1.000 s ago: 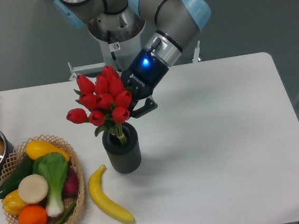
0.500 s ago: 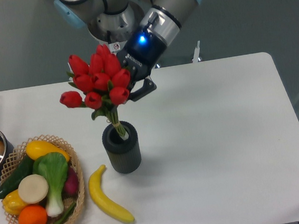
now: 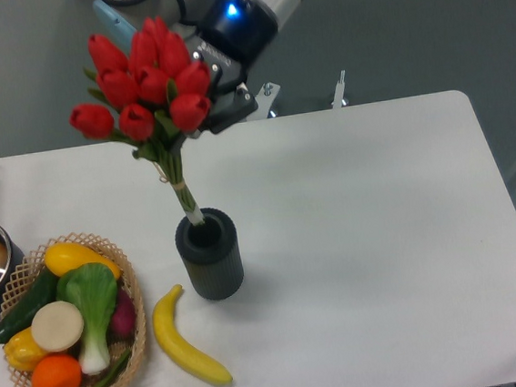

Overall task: Pick up the flowers from the vase
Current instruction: 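Lift the gripped tulips straight up out of the black vase, then carry the tulip bunch away from the vase, holding it aloft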

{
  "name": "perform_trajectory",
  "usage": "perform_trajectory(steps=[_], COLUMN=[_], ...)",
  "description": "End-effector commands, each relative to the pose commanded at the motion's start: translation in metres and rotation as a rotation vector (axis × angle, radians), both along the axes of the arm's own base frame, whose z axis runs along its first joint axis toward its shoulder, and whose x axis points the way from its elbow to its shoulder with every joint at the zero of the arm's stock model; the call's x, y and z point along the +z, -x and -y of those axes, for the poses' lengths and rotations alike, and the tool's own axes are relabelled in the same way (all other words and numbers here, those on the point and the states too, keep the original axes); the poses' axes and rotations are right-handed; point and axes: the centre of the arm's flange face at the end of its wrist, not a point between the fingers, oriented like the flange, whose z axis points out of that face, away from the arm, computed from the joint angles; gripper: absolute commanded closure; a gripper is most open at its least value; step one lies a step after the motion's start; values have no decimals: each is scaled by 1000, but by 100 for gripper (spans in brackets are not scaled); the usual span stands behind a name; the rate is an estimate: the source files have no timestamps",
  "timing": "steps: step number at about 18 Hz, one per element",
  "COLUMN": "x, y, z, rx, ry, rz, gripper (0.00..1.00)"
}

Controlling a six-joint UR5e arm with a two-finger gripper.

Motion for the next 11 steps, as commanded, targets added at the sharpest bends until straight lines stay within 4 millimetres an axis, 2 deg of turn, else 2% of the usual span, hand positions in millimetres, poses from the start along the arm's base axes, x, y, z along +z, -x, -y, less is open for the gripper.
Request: perform_trajectory(steps=[4,6,8,10,11], x=[5,13,10,8,1], y=[54,81,113,134,145], z=[43,68,91,109,116], rx=[135,213,294,351,367], ry=[-6,-1,41,90,112], rz=[-39,-73,-93,-150,-165], gripper=[58,58,58,58,58])
